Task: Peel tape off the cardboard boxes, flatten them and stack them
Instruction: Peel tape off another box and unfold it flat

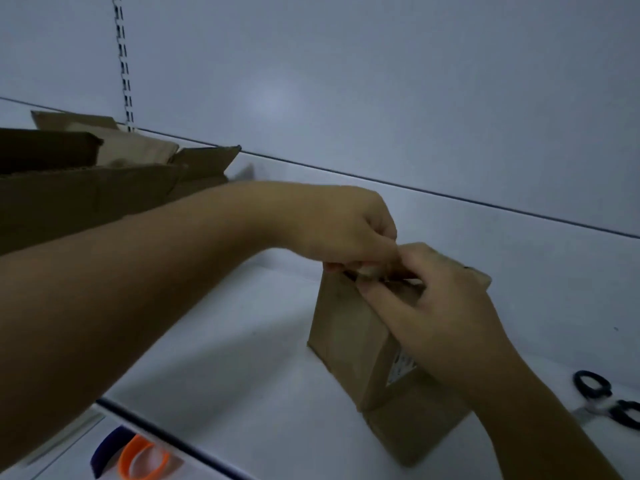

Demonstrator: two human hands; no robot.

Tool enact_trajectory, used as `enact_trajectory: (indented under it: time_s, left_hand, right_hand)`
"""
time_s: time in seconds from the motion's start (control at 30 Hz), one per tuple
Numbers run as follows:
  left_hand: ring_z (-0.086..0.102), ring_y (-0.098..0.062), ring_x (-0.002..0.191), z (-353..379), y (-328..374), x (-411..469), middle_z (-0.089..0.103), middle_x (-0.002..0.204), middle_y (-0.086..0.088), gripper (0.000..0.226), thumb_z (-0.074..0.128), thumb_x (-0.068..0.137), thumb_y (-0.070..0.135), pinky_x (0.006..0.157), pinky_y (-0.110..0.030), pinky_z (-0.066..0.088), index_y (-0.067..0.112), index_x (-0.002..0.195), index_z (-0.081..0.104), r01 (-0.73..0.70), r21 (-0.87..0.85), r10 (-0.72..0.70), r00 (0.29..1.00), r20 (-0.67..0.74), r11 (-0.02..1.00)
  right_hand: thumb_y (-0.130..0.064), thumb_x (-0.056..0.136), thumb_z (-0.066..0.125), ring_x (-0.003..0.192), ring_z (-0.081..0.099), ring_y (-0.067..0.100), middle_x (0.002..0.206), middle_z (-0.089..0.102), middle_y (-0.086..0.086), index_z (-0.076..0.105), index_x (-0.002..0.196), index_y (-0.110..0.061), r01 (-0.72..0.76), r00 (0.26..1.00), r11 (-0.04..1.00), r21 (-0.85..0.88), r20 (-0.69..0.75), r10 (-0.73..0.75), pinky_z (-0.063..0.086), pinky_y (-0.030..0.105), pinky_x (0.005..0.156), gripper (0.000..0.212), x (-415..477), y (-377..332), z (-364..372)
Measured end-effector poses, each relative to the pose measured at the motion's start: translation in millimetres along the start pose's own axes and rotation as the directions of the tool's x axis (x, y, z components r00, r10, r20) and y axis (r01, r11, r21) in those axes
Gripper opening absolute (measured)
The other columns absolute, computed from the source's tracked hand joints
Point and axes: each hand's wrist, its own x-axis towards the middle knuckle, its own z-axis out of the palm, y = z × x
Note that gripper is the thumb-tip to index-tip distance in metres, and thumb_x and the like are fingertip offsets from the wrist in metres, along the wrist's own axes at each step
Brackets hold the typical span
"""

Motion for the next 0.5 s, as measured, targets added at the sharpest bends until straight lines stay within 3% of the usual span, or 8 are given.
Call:
enact_trajectory:
  time_s: [0.07, 0.13, 0.23, 0.27, 0.37, 0.5]
  left_hand:
    - [0.043, -0.004, 0.046, 12.1, -5.9, -4.4, 0.046, 0.049, 0.005, 0.038, 0.048, 0.095, 0.025, 0.051, -0.015, 0.038, 0.014, 0.059, 0.050, -0.052, 0.033, 0.056, 0.987, -0.148, 0.998]
    - [0.048, -0.006, 0.054, 29.4, -16.7, -11.4, 0.052, 0.057, 0.002, 0.037, 0.046, 0.097, 0.031, 0.055, -0.018, 0.041, 0.014, 0.065, 0.054, -0.112, -0.072, 0.081, 0.936, -0.342, 0.991]
    - [0.057, -0.005, 0.068, 57.7, -31.5, -20.0, 0.060, 0.071, 0.003, 0.031, 0.050, 0.085, 0.048, 0.067, -0.026, 0.049, 0.019, 0.075, 0.059, -0.223, -0.287, -0.024, 0.751, -0.660, 0.932]
    - [0.059, -0.003, 0.078, 65.5, -33.6, -21.5, 0.062, 0.079, 0.010, 0.030, 0.052, 0.078, 0.054, 0.074, -0.020, 0.049, 0.025, 0.081, 0.060, -0.217, -0.326, -0.073, 0.723, -0.687, 0.920]
    - [0.054, 0.007, 0.101, 86.6, -34.3, -23.6, 0.060, 0.100, 0.023, 0.049, 0.059, 0.062, 0.064, 0.082, -0.003, 0.039, 0.037, 0.103, 0.053, -0.139, -0.389, -0.141, 0.780, -0.609, 0.911]
    - [0.055, 0.005, 0.105, 105.1, -38.0, -25.2, 0.060, 0.104, 0.022, 0.054, 0.067, 0.058, 0.061, 0.086, -0.010, 0.043, 0.032, 0.102, 0.054, -0.192, -0.460, -0.188, 0.729, -0.658, 0.867]
  right_hand:
    - [-0.043, 0.086, 0.056, 0.075, 0.061, 0.004, 0.076, 0.064, -0.012, 0.055, 0.078, -0.034, -0.035, 0.999, 0.999, -0.016, -0.010, 0.035, 0.047, 0.019, 0.064, 0.012, 3.3, -3.9, 0.4]
    - [-0.036, 0.090, 0.055, 0.071, 0.061, 0.009, 0.075, 0.064, -0.007, 0.056, 0.075, -0.032, -0.042, 0.999, 0.999, -0.033, -0.010, 0.042, 0.048, 0.025, 0.064, 0.015, 4.4, -4.3, 1.9]
    - [-0.034, 0.091, 0.049, 0.071, 0.060, 0.018, 0.074, 0.063, 0.000, 0.064, 0.081, -0.016, -0.038, 0.997, 0.999, -0.031, -0.074, 0.036, 0.051, 0.039, 0.068, 0.025, 4.0, -1.6, 9.5]
    - [-0.038, 0.091, 0.046, 0.071, 0.060, 0.019, 0.074, 0.062, 0.000, 0.065, 0.082, -0.015, -0.046, 0.995, 0.999, -0.018, -0.089, 0.044, 0.050, 0.043, 0.070, 0.031, 4.3, -0.5, 11.8]
    - [-0.048, 0.084, 0.038, 0.074, 0.059, 0.019, 0.074, 0.061, -0.004, 0.064, 0.081, -0.019, -0.091, 0.992, 0.996, 0.023, -0.084, 0.093, 0.048, 0.049, 0.079, 0.039, 6.6, 2.6, 16.9]
    - [-0.049, 0.080, 0.043, 0.076, 0.060, 0.016, 0.072, 0.064, -0.003, 0.066, 0.077, -0.020, -0.146, 0.980, 0.981, 0.130, -0.118, 0.162, 0.046, 0.049, 0.083, 0.037, 4.2, 5.0, 19.0]
